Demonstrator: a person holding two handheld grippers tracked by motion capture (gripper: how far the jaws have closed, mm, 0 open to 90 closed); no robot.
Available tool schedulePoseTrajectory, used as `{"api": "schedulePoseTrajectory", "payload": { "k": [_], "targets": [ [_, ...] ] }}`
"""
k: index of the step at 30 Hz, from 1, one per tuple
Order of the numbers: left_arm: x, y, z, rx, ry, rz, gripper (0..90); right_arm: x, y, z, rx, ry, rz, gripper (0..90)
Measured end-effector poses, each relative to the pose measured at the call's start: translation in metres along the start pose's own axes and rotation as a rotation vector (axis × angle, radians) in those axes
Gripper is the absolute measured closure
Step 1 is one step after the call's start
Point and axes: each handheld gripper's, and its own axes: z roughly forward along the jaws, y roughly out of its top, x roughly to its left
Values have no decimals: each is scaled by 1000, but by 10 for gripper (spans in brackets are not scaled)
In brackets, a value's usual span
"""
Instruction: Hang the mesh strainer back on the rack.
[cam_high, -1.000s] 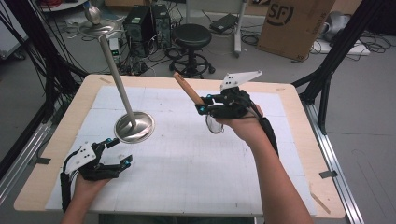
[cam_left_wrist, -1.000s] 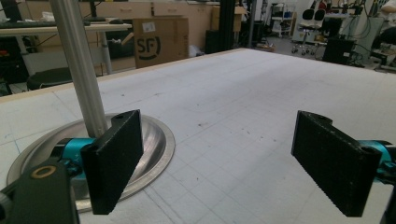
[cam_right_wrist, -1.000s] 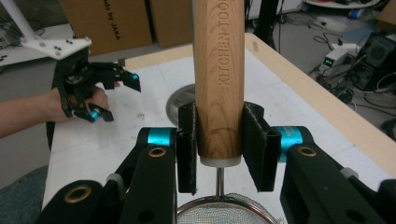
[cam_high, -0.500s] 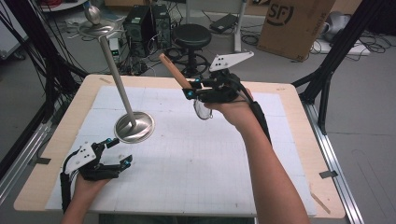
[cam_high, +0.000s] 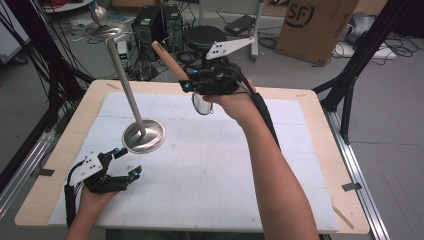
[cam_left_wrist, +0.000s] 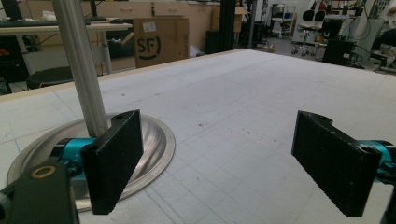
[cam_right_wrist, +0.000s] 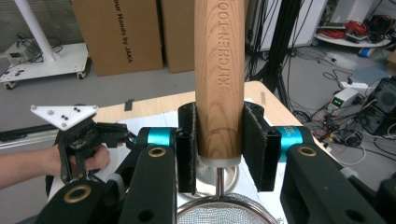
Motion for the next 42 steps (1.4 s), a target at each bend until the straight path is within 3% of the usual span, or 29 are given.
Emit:
{"api": "schedulePoseTrajectory", "payload": {
  "k": [22, 42],
  "targets": [
    [0, 0, 0, 1, -2, -1, 172, -5, 35, 25, -25, -4, -15, 682],
    [0, 0, 0, -3, -2, 2, 172, -5, 37, 55, 10, 20, -6, 681]
  ]
}}
